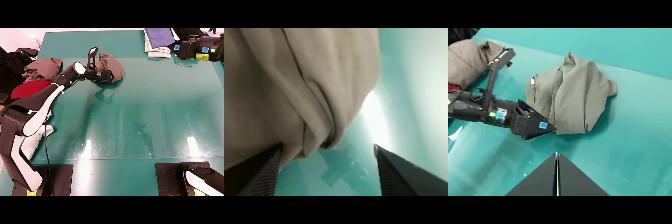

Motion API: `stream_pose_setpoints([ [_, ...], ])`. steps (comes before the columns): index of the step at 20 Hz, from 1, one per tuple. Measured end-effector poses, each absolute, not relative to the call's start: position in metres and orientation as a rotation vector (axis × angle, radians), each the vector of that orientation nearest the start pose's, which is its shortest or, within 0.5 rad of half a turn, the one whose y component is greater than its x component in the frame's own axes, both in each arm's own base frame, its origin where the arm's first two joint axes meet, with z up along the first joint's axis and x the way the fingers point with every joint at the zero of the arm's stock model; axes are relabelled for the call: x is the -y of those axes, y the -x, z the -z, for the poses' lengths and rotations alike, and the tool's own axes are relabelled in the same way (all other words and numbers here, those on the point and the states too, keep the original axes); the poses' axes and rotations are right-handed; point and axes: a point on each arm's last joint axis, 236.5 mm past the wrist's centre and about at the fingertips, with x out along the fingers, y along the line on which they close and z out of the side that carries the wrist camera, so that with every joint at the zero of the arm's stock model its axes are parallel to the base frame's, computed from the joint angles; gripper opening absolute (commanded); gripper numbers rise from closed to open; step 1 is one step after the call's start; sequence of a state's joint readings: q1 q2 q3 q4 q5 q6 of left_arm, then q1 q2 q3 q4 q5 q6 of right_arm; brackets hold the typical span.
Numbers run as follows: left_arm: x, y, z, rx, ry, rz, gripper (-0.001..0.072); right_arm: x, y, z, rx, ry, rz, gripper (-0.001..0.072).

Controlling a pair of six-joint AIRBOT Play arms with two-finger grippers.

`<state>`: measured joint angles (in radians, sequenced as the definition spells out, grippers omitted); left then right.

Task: Fold the shirts.

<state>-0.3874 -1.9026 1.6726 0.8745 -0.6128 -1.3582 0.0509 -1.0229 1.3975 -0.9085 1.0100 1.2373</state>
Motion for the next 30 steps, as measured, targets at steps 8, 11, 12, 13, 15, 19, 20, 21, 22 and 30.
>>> stream_pose_setpoints([
  [8,0.319,-0.57,-0.003,-0.779,0.392,0.549,0.0024,-0.144,-0.393,-0.27,-0.543,-0.185,-0.574,0.0014],
  [11,0.314,-0.577,-0.054,-0.697,0.343,0.596,0.0023,-0.144,-0.392,-0.272,-0.54,-0.183,-0.575,0.0014],
  [12,0.308,-0.577,-0.083,-0.656,0.312,0.614,0.0023,-0.144,-0.39,-0.275,-0.531,-0.182,-0.576,0.0014],
  [13,0.301,-0.575,-0.114,-0.61,0.276,0.628,0.0023,-0.144,-0.387,-0.279,-0.521,-0.179,-0.577,0.0014],
  [15,0.279,-0.562,-0.195,-0.481,0.183,0.635,0.0023,-0.143,-0.381,-0.291,-0.484,-0.175,-0.573,0.0014],
  [19,0.242,-0.498,-0.327,-0.277,0.018,0.634,0.0023,-0.139,-0.368,-0.323,-0.383,-0.169,-0.56,0.0014],
  [20,0.238,-0.481,-0.344,-0.258,-0.01,0.641,0.0023,-0.138,-0.365,-0.33,-0.361,-0.167,-0.557,0.0014],
  [21,0.238,-0.462,-0.355,-0.256,-0.041,0.658,0.0023,-0.137,-0.362,-0.336,-0.34,-0.166,-0.554,0.0014],
  [22,0.243,-0.447,-0.36,-0.261,-0.064,0.681,0.0024,-0.136,-0.358,-0.342,-0.322,-0.164,-0.552,0.0014],
  [30,0.305,-0.37,-0.29,-0.482,-0.199,0.884,0.0528,-0.133,-0.335,-0.371,-0.235,-0.151,-0.549,0.0014],
])
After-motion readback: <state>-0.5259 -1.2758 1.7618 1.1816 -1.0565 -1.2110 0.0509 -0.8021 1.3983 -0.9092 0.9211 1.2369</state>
